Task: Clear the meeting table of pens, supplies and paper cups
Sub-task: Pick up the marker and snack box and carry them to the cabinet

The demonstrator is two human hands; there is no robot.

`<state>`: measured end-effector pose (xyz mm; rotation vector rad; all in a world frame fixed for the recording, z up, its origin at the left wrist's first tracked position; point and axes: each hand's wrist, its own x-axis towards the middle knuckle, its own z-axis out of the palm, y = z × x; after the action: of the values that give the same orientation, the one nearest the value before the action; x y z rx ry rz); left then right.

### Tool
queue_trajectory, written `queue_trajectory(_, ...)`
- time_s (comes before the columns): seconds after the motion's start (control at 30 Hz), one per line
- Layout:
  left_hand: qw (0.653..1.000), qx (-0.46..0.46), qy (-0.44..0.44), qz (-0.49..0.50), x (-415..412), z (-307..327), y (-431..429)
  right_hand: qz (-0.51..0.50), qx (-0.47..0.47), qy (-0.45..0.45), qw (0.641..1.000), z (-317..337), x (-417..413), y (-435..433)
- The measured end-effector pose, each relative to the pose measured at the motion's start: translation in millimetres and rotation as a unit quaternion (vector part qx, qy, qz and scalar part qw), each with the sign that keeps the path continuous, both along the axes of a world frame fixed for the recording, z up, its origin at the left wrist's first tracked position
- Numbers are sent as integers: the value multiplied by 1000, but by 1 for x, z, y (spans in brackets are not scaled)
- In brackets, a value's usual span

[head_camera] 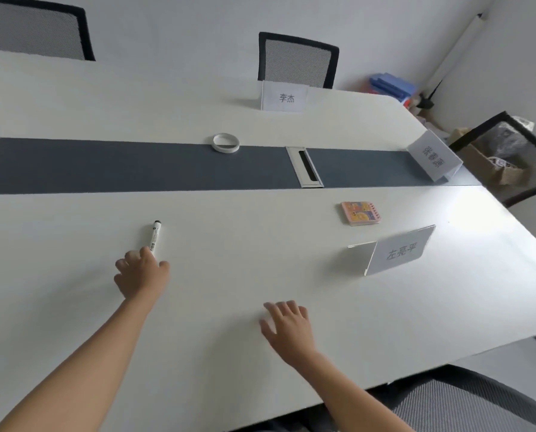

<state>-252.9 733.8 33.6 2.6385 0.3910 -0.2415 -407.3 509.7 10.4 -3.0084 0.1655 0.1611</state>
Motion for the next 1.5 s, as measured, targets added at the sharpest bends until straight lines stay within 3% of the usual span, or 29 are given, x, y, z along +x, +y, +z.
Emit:
queue_trajectory(0.2, 997, 65, 31, 3, 13, -11, -9, -66, 70, -97, 991, 49, 102, -121)
queue_trajectory(0.3, 994, 101, 42, 0, 16, -14, -11, -94, 27, -66, 993, 67, 151, -186)
queue_trajectory(0.37, 992, 116, 39, 4, 18, -16, -14, -103, -11, 9, 995, 68, 175, -226)
queue_trajectory(0.47, 995, 82, 27, 44, 17, -17, -18, -92, -69, 139, 984, 61, 193, -277)
queue_trajectory(0.57, 996, 58, 17, 64, 15, -19, -25, -74, -109, 203, 970, 54, 204, -310)
queue_trajectory(0.83, 992, -50, -48, 104, -7, -24, -49, -20, -121, 258, 958, 33, 231, -323)
queue_trajectory(0.97, 983, -95, -82, 131, -13, -11, -60, -18, -102, 222, 970, 26, 231, -315)
queue_trajectory(1.17, 974, -132, -114, 144, -26, 8, -64, -86, 32, 167, 982, 28, 220, -261)
queue_trajectory(1.33, 960, -162, -129, 189, -55, 21, -45, -36, 181, 96, 978, 62, 217, -169)
queue_trajectory(1.4, 954, -167, -133, 212, -74, 23, -32, 13, 258, 76, 963, 72, 208, -127)
queue_trajectory(1.5, 945, -156, -134, 254, -110, 22, -9, 43, 407, 100, 907, 79, 182, -60)
